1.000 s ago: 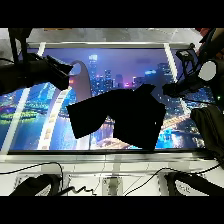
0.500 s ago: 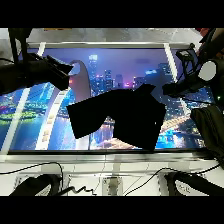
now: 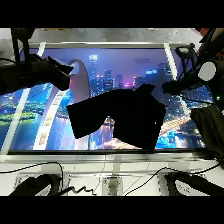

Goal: Fold the clothes and pants, and hang the long-sleeved shirts on hangers.

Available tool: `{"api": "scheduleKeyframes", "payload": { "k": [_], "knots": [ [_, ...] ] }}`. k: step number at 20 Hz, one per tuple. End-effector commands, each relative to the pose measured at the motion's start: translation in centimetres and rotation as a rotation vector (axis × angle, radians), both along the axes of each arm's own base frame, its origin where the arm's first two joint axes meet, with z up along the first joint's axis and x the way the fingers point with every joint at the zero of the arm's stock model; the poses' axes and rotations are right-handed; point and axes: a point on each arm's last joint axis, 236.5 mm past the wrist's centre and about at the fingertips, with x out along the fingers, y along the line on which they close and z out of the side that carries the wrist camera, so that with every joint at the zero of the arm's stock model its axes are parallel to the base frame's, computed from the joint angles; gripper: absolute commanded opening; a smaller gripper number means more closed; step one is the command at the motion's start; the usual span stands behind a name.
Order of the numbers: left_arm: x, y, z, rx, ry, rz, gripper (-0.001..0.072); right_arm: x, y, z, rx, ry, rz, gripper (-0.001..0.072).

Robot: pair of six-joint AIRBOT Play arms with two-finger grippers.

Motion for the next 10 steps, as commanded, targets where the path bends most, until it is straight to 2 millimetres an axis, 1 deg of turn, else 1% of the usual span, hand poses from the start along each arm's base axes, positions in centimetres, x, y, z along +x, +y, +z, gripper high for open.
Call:
{"api": "scheduleKeyframes", "payload": {
  "k": [1, 2, 3, 4, 6, 8, 10],
  "knots": [
    [0.8, 1.4, -1.2, 0.078, 0.003, 0.034, 0.0009, -5.2, -3.5, -3.1, -0.052, 0.251, 0.007, 0.0024],
    [0.9, 1.5, -1.3, 0.083, 0.004, 0.036, 0.0009, -6.8, -4.5, -4.4, -0.03, 0.324, -0.028, 0.0024],
    [0.9, 1.5, -1.4, 0.085, 0.006, 0.037, 0.0009, -8.5, -5.0, -5.8, 0.02, 0.391, -0.058, 0.0023],
    [0.9, 1.5, -1.4, 0.086, 0.006, 0.037, 0.0012, -10.4, -4.7, -7.1, 0.09, 0.453, -0.06, 0.0023],
    [1.1, 1.9, -1.5, 0.106, 0.003, 0.046, 0.0016, -13.9, -3.0, -9.4, 0.268, 0.53, -0.054, 0.0023],
    [1.5, 2.9, -2.2, 0.159, 0.001, 0.072, 0.0015, -16.8, -1.2, -11.9, 0.415, 0.566, -0.097, 0.0023],
    [1.7, 3.5, -3.1, 0.191, 0.011, 0.084, 0.0016, -19.2, 1.1, -14.5, 0.533, 0.603, -0.145, 0.0032]
  ]
}}
